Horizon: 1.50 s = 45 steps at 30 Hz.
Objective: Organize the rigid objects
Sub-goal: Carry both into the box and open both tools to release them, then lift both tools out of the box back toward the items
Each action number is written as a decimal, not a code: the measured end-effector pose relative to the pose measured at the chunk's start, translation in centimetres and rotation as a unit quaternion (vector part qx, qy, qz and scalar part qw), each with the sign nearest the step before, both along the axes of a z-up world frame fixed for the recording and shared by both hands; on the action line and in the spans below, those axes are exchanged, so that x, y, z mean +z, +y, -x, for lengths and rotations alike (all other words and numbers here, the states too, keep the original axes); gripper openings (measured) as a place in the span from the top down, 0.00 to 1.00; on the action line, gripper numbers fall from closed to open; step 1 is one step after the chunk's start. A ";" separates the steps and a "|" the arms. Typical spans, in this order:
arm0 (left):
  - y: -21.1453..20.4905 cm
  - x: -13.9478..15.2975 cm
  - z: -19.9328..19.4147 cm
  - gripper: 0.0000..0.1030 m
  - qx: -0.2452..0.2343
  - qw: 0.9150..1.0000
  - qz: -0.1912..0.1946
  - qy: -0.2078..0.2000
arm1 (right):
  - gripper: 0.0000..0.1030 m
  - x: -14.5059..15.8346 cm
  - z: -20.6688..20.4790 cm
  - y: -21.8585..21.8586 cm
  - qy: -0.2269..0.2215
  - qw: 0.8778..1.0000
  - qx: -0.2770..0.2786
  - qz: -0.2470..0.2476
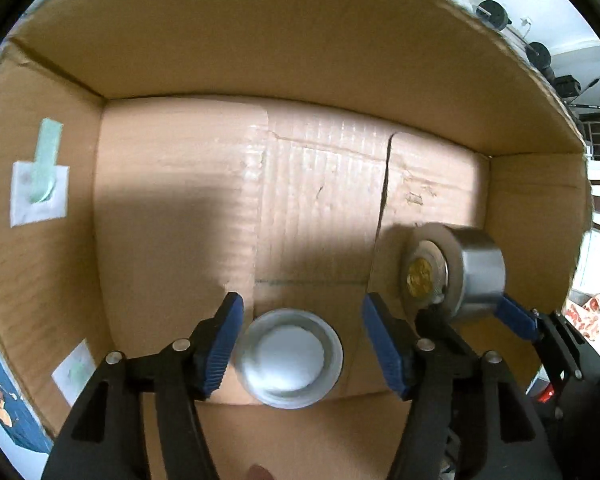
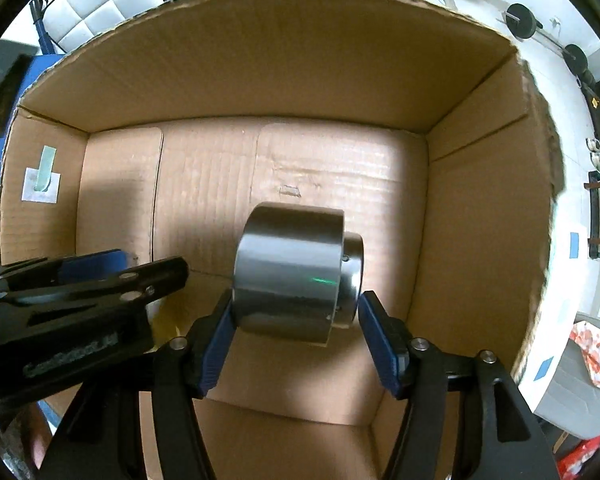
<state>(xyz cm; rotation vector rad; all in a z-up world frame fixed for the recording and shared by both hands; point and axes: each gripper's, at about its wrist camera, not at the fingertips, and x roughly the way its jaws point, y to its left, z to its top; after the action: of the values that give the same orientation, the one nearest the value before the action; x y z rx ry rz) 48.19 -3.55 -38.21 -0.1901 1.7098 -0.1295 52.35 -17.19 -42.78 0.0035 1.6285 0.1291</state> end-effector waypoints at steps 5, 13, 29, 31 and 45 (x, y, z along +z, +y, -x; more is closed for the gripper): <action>0.3 2.1 2.7 0.24 -0.005 0.999 -0.035 -0.036 | 0.31 1.4 1.7 0.0 -0.002 1.000 -0.006 -0.004; 2.0 4.4 7.2 0.04 0.014 0.997 -0.035 -0.069 | 0.00 2.9 5.2 -0.5 -0.012 1.000 -0.014 0.000; 3.9 13.2 11.6 0.04 0.005 0.972 -0.074 -0.222 | 0.00 11.0 12.8 0.2 -0.113 0.993 -0.032 0.019; 3.7 13.6 12.5 0.04 0.005 0.970 -0.070 -0.231 | 0.00 12.3 13.6 0.2 -0.128 0.991 -0.032 0.016; 3.7 21.2 19.2 0.04 0.010 0.951 -0.063 -0.302 | 0.00 22.8 20.4 -0.5 -0.212 0.977 -0.032 -0.003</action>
<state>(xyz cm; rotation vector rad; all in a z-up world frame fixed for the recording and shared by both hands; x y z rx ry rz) 28.97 0.19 -16.97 -0.0601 1.0992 -0.0532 31.93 -17.67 -19.97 0.0309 1.1996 0.0780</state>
